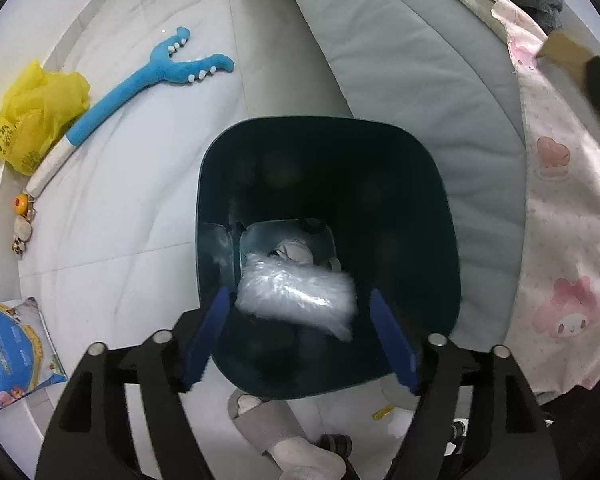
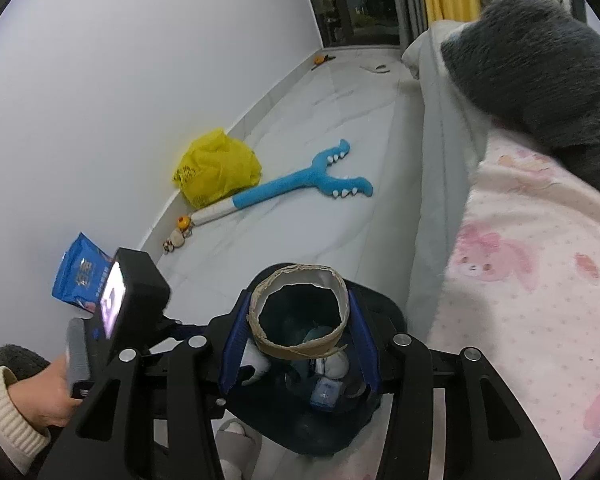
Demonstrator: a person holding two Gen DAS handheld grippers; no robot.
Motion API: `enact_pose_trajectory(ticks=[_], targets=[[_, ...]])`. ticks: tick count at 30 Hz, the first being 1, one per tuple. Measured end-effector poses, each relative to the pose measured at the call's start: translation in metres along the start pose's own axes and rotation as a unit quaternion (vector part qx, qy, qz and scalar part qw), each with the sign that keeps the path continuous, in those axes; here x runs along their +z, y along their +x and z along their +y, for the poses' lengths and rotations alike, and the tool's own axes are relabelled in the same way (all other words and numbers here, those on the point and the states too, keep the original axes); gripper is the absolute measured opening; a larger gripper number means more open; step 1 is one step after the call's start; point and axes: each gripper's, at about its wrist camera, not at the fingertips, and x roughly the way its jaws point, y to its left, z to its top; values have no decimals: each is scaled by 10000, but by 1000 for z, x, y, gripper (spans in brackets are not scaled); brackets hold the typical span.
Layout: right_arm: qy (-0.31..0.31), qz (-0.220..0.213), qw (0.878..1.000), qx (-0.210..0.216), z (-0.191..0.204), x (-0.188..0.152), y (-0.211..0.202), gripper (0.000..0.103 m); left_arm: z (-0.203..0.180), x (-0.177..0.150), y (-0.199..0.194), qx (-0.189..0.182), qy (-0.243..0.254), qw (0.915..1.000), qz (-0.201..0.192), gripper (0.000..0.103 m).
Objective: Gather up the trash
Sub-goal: 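Drop the bubble-wrap roll into the green bin with the left tool while the right tool drops the tape roll, then move both open tools back to the bed toward the white cloth and plastic roll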
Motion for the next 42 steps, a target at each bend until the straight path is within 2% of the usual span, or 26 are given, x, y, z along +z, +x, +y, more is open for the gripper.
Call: enact_pose_trajectory(ticks=[6, 20, 30, 35, 36, 39, 42], targets=[[-87, 272, 9996, -71, 7, -2, 26, 49, 13, -4, -5, -77, -36, 9999, -70, 80], [-301, 1053, 9937, -243, 17, -19, 83, 49, 35, 4, -58, -225, -207, 9952, -931, 82], [-468, 1537, 9866, -286, 24, -35, 110, 49, 31, 17, -105, -318, -108, 9849, -1697, 82], [-468, 1670, 9842, -364, 23, -40, 116, 50, 27, 26, -128, -345, -100, 9771, -2097, 82], [-469, 1691, 9838, -367, 23, -42, 117, 51, 27, 27, -131, -348, -94, 9759, -2154, 82], [-528, 1713, 9829, -430, 25, -43, 116, 64, 22, 29, -144, -346, -43, 9710, -2366, 82], [-559, 1634, 9840, -436, 26, -40, 110, 68, 18, 31, -158, -359, -25, 9657, -2571, 82]])
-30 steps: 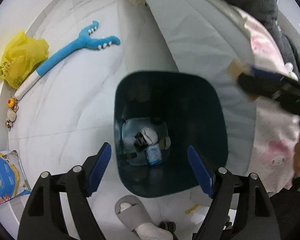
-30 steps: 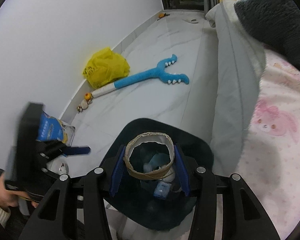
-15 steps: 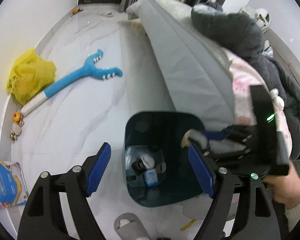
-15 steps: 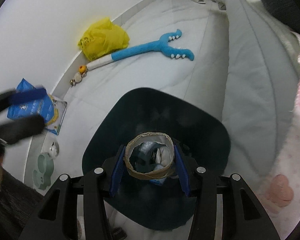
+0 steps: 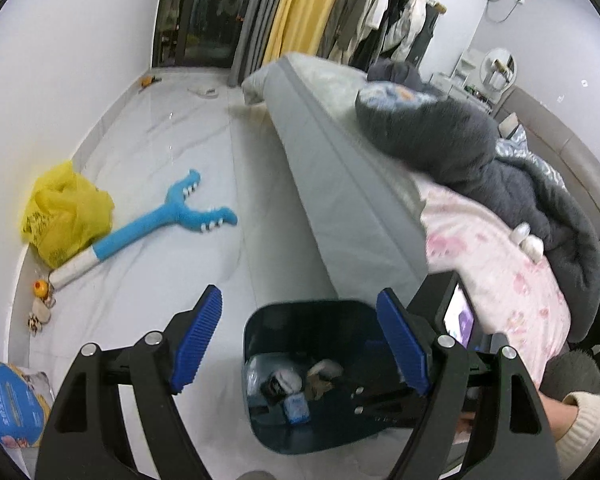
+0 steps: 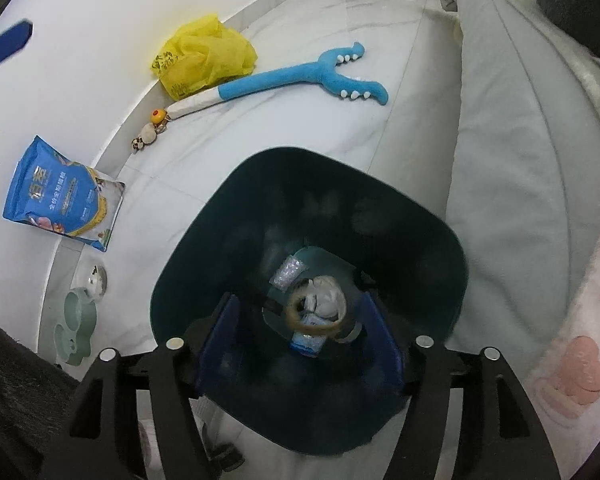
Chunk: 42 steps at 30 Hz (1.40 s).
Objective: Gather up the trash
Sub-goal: 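Move both open tools back to the bed toward the white cloth and plastic roll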
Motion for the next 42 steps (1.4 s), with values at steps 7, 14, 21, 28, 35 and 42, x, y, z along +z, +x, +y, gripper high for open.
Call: enact_pose_trajectory(ticks=[7, 14, 21, 28, 35, 42], targets=[[-6, -478, 9988, 63, -2, 1, -38, 74, -20, 26, -22, -144, 146, 9988, -439, 82], [51, -1128, 9936, 84, -15, -1, -87, 80, -57, 43, -31, -335, 422, 9957, -753, 83], [157, -1611, 9867, -125, -41, -14, -127, 83, -103, 51, -20, -416, 805, 9923, -850, 87], [593, -2007, 9770, -419, -93, -33, -163, 88, -142, 54, -10, -644, 1095, 9875, -937, 89], [917, -2085, 9710, -729, -141, -57, -187, 88, -180, 57, 10, -870, 1199, 9852, -857, 91], [1213, -2197, 9629, -991, -188, -84, -212, 89, -219, 52, 31, -1041, 1436, 9815, -726, 92]])
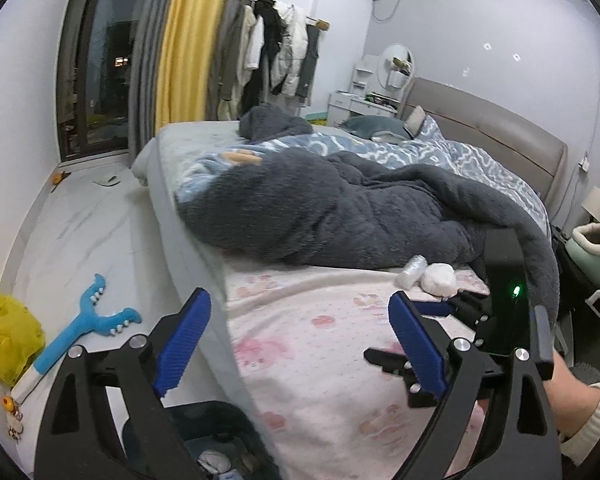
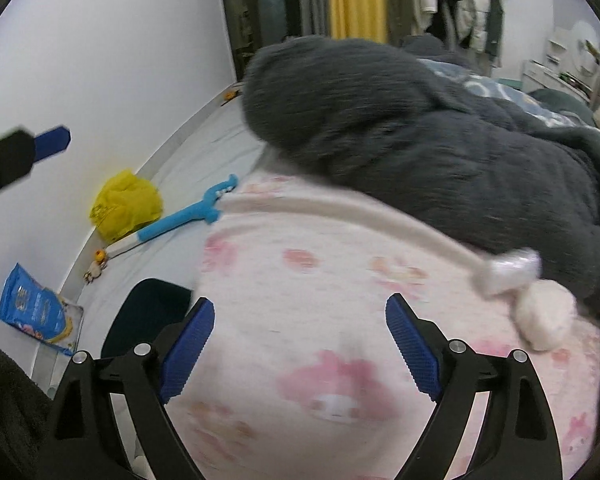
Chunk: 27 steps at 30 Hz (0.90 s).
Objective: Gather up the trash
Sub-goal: 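Move both open tools back to the bed toward the white cloth and plastic roll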
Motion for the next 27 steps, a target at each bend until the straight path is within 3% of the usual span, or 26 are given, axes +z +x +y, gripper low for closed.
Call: enact_pose_trajectory(ticks=[15, 27], targets=[[572, -93, 9977, -358, -89, -19, -18, 90, -57, 0, 65, -324, 193, 9984, 419, 93], [775, -131, 9954, -539, -148, -28, -25, 94, -76, 1, 108, -381, 338, 9968, 609, 94]])
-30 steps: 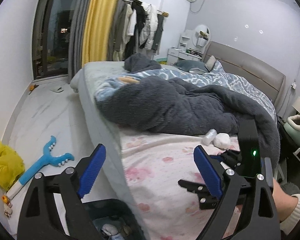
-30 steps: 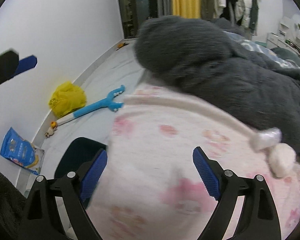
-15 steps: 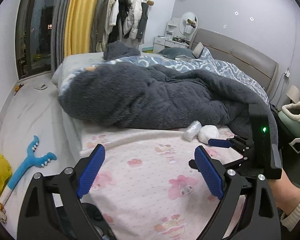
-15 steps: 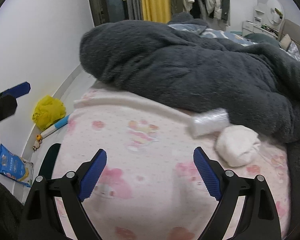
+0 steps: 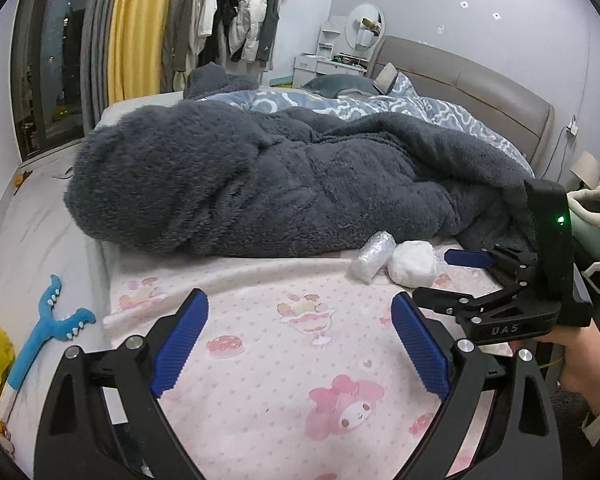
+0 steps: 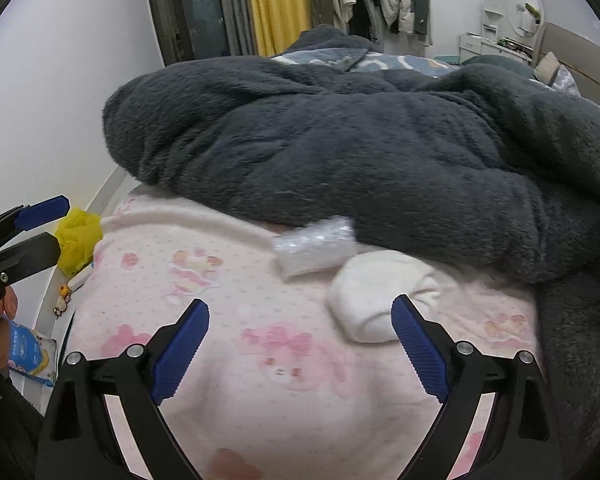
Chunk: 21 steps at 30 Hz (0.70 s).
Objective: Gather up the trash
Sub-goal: 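Move both open tools back to the bed toward the white cloth and plastic roll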
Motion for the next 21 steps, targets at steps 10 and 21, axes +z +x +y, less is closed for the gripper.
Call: enact_pose_trajectory(ticks=[10, 21], targets=[[-71, 104, 9998, -126, -27, -7, 8, 95, -20, 4, 39, -265, 76, 9995, 163, 94], [-457, 210, 9987, 81, -45, -1, 37, 95, -43, 6, 89, -594, 242, 9971, 412, 94]])
